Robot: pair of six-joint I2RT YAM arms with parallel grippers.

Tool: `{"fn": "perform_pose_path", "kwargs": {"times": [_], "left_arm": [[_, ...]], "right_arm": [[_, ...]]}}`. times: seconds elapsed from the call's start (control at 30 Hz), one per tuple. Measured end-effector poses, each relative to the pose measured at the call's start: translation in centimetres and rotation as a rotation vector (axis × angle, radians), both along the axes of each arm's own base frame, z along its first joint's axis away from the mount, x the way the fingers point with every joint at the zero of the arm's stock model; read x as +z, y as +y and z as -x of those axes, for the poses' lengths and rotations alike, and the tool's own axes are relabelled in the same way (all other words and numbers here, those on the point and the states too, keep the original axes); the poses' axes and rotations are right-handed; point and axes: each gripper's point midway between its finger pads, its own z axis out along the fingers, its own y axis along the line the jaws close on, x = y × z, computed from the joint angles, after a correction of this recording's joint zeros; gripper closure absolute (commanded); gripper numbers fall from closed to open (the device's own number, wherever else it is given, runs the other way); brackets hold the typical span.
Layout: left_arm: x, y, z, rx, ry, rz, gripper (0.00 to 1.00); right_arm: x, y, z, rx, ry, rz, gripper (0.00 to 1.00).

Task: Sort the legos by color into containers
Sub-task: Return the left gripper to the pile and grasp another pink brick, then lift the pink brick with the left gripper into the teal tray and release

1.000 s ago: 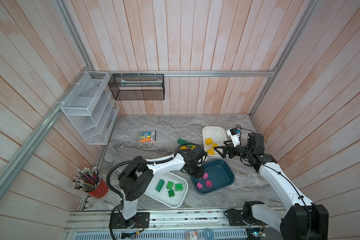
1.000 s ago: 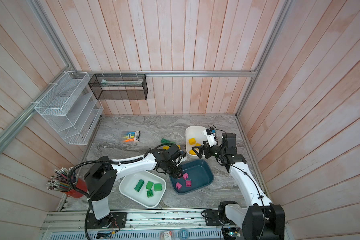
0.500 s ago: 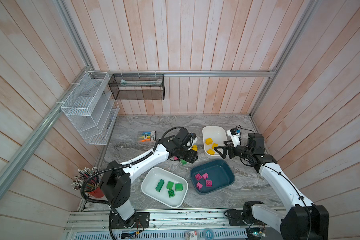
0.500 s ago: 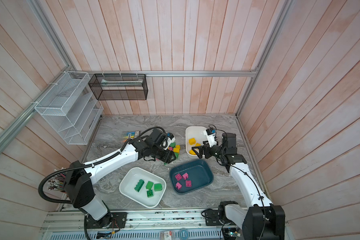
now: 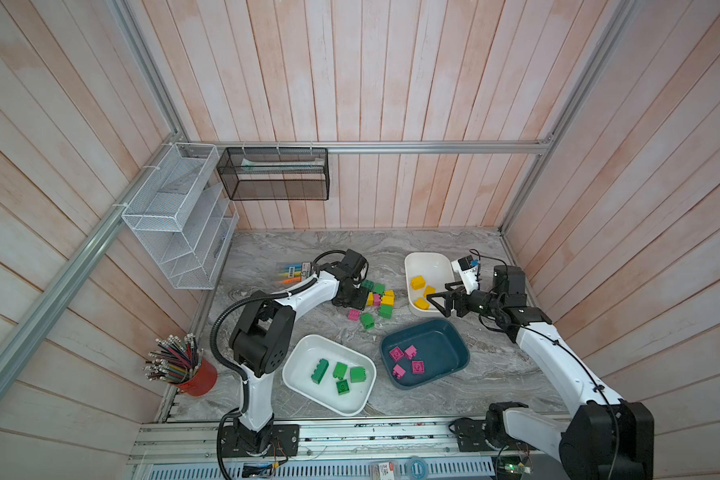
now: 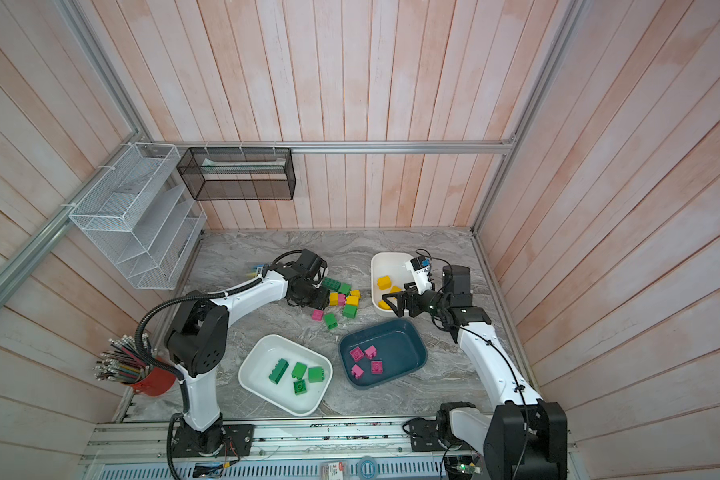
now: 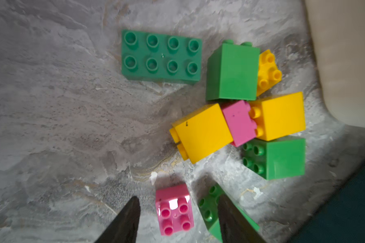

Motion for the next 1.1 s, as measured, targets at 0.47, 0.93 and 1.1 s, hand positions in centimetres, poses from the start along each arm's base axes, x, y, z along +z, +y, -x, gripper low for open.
{"fn": "perform_pose_path", "kwargs": {"times": [0.47,0.93,1.1], "left_arm": [[-2.8,0.3,0.9,-0.004,0.055,-0.025,0.46],[-3.4,0.5,2.1,0.001,0.065,-0.052,0.63],[-3.5,0.7,3.5,-0.01,0.08,-0.09,0.62]], "right_arm": [[-0.2,0.1,-0.2,0.002,0.003,-0.002,0.02],[-0.4,0.1,-0.3,0.002,0.007,-0.001,0.02],[-0.4,0.1,-0.3,0.002,0.008,-0.001,0.02]]}}
